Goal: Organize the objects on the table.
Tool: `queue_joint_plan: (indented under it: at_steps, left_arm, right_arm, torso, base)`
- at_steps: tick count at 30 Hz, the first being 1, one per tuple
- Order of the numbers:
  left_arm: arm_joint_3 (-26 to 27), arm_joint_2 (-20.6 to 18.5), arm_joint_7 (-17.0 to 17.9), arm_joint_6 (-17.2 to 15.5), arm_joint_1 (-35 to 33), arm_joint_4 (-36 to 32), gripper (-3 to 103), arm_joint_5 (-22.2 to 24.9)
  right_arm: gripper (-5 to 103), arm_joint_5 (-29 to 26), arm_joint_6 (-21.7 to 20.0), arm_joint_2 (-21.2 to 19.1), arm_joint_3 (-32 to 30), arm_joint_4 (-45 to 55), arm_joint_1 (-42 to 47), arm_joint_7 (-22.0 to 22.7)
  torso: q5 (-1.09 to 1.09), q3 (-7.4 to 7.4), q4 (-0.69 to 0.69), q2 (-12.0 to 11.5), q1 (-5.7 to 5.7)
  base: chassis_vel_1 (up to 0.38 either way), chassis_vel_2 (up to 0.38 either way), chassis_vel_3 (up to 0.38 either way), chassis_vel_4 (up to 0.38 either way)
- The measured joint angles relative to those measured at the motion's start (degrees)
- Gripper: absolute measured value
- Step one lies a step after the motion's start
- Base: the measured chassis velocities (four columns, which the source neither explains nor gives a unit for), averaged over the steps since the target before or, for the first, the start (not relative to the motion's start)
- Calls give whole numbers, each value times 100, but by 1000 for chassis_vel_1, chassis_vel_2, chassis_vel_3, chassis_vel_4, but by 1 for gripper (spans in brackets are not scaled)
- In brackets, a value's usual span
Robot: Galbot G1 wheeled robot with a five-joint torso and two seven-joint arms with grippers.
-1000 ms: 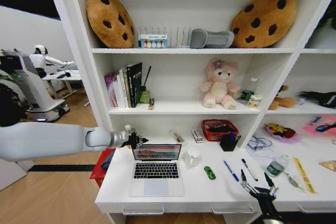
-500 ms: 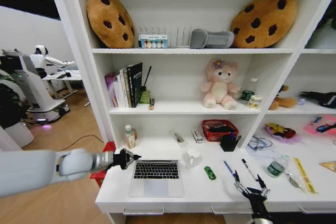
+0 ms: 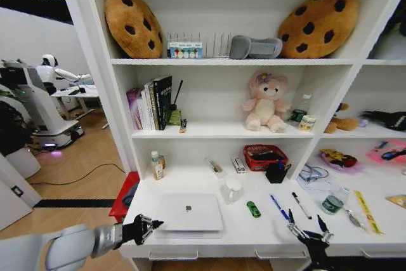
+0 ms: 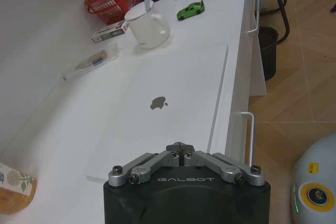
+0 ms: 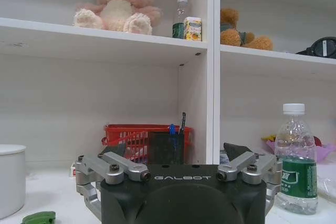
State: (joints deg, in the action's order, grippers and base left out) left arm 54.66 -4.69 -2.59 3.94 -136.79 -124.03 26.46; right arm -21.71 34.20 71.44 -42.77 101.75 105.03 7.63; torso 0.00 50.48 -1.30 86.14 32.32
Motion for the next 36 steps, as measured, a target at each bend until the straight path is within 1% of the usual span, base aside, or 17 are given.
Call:
queue_joint_plan:
  at_steps: [4,6,7,9,10,11,12,13,15,17,19,20,22,23,26,30,36]
  left_arm:
    - [-177,561,-44,154,250,112,0,-108]
    - [-156,1282,-85,328,476,170,0,-114]
    - [-156,1282,-85,328,476,170,0,-114]
    - [-27,2149,-130,425,738,183,5,55]
    - [-27,2149,-130,425,738,183,5,55]
    - [24,2808,-142,426,976,180,16,317]
    - [61,3311,-147,437,1126,198,16,496]
    - [61,3311,-147,437,1126,198,16,496]
    - [157,4012,-145,507,1262,235,27,753]
    - [193,4221,-139,530,1290,234,32,857]
    - [243,4888,-96,560,1460,173,43,1105]
    - [243,4888,-96,560,1460,173,43,1105]
    - [239,5697,0,566,1727,42,54,1290]
    - [239,5697,0,566,1727,42,54,1290]
    - [282,6581,34,759,1836,-139,70,1331]
    - [404,7022,53,1024,1821,-115,86,1195]
    - [465,7148,78,1134,1827,12,96,1191]
  right_arm:
    - [100,72,-46,42,30,66,35,10]
    - [100,120,-72,56,47,127,74,14]
    - [100,120,-72,56,47,127,74,14]
    - [100,154,-77,55,49,198,125,14]
    - [100,154,-77,55,49,198,125,14]
    - [100,168,-79,44,37,260,172,-16]
    - [100,200,-80,30,20,299,202,-43]
    - [100,200,-80,30,20,299,202,-43]
    - [100,297,-139,-4,-3,406,265,-100]
    - [100,310,-203,-26,-19,462,295,-112]
    - [100,350,-382,-117,-61,623,377,-117]
    - [100,350,-382,-117,-61,623,377,-117]
    - [100,362,-410,-265,-118,719,435,-106]
    - [100,362,-410,-265,-118,719,435,-106]
    - [100,289,-396,-520,-246,770,508,-60]
    - [100,222,-358,-683,-288,774,551,-52]
    - [100,220,-370,-756,-286,782,553,-54]
  torso:
    - [0,0,-1,0,0]
    - [0,0,1,0,0]
    - [0,0,1,0,0]
    - [0,0,1,0,0]
    - [0,0,1,0,0]
    - [2,0,0,0,0]
    - [-1,0,1,0,0]
    - [-1,0,1,0,0]
    - [-1,-1,3,1,-1]
    - [2,-1,3,1,-1]
    - [1,-1,0,1,0]
    - [1,-1,0,1,0]
    - [2,-1,0,0,0]
    - [2,-1,0,0,0]
    - [2,0,1,0,0]
    - [2,0,0,0,0]
    - [2,0,1,0,1]
  base:
    - [0,0,0,0]
    - [0,0,0,0]
    - [0,0,0,0]
    - [0,0,0,0]
    - [0,0,0,0]
    - [0,0,0,0]
    - [0,0,0,0]
    - [0,0,0,0]
    - [0,0,0,0]
    - [0,0,0,0]
    - [0,0,0,0]
    - [0,0,0,0]
    - [0,0,0,0]
    - [0,0,0,0]
    - [0,0,0,0]
    - [0,0,0,0]
    - [0,0,0,0]
